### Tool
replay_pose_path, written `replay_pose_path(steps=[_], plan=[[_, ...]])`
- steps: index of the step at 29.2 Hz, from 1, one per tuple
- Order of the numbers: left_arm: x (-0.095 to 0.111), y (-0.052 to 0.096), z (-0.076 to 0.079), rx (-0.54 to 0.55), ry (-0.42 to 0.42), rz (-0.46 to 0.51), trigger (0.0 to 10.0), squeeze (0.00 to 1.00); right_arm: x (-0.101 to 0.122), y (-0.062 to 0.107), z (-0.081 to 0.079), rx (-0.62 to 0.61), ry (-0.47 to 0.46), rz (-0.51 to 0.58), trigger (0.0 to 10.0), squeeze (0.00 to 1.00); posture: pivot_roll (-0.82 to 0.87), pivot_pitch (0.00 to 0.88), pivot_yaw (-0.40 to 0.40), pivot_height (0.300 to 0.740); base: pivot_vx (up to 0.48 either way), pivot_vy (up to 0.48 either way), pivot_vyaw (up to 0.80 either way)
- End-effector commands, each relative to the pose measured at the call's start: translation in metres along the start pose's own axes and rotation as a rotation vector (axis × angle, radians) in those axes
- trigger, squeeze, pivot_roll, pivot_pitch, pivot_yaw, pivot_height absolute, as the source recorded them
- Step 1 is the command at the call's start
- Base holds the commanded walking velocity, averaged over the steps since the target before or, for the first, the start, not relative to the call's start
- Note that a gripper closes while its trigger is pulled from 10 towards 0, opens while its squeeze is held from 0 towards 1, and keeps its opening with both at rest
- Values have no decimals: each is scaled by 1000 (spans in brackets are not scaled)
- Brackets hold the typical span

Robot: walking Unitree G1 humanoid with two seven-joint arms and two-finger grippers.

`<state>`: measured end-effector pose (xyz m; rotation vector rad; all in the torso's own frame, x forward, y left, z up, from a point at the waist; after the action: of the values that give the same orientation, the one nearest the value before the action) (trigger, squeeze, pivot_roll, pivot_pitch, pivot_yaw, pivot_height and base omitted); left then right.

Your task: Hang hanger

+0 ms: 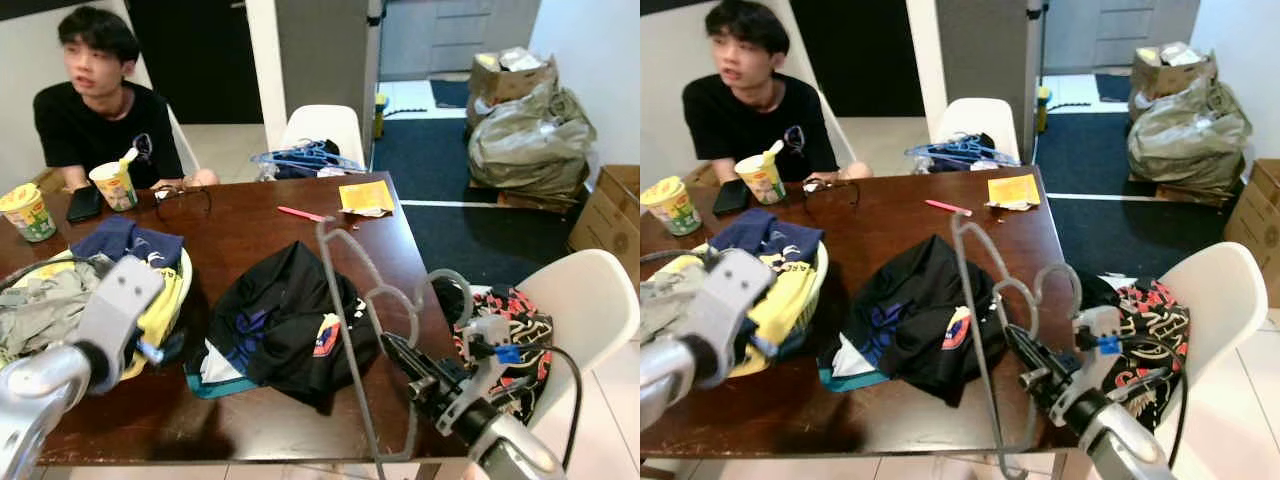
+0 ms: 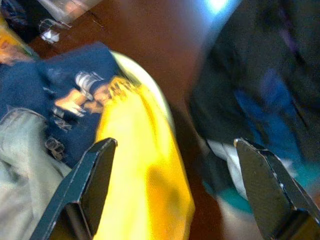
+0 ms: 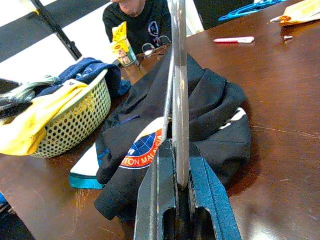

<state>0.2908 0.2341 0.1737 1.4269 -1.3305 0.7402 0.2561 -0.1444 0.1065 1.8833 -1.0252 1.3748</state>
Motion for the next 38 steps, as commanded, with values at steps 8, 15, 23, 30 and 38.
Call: replay_pose_path(steps=[8, 15, 23, 30, 38], plan=[[-7, -1, -11, 180, 77, 2, 10000, 0, -1, 3, 2, -12, -11, -12, 10000, 0, -23, 0, 50, 740, 0, 0, 0], [-12, -5, -34, 370, 179, 3, 10000, 0, -2, 3, 2, -11, -13, -14, 10000, 0, -22, 1, 49, 740, 0, 0, 0], [-20, -6, -44, 463, 256, -11, 10000, 0, -1, 2, 2, -12, -13, -12, 10000, 0, -24, 0, 54, 740, 0, 0, 0], [-35, 3, -61, 632, 306, -53, 10000, 0, -1, 1, 1, -14, -15, -8, 10000, 0, -26, 0, 59, 740, 0, 0, 0], [-54, 14, -75, 744, 353, -115, 10000, 0, -1, 0, 1, -12, -16, -8, 10000, 0, -24, 0, 59, 740, 0, 0, 0]])
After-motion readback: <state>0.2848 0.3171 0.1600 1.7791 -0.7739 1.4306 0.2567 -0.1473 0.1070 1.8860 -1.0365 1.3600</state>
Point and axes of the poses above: a point about 5 cm out from each wrist's last joint towards the gripper, its own y axis pointing back from the gripper into the wrist, its own x axis along the axis of the wrist's last joint, z = x × y, the point moved 4 cm from there along -y, pointing out of the wrist towards the gripper, and after that the axes turned 3 degrees about y, right-handed, at the moved point
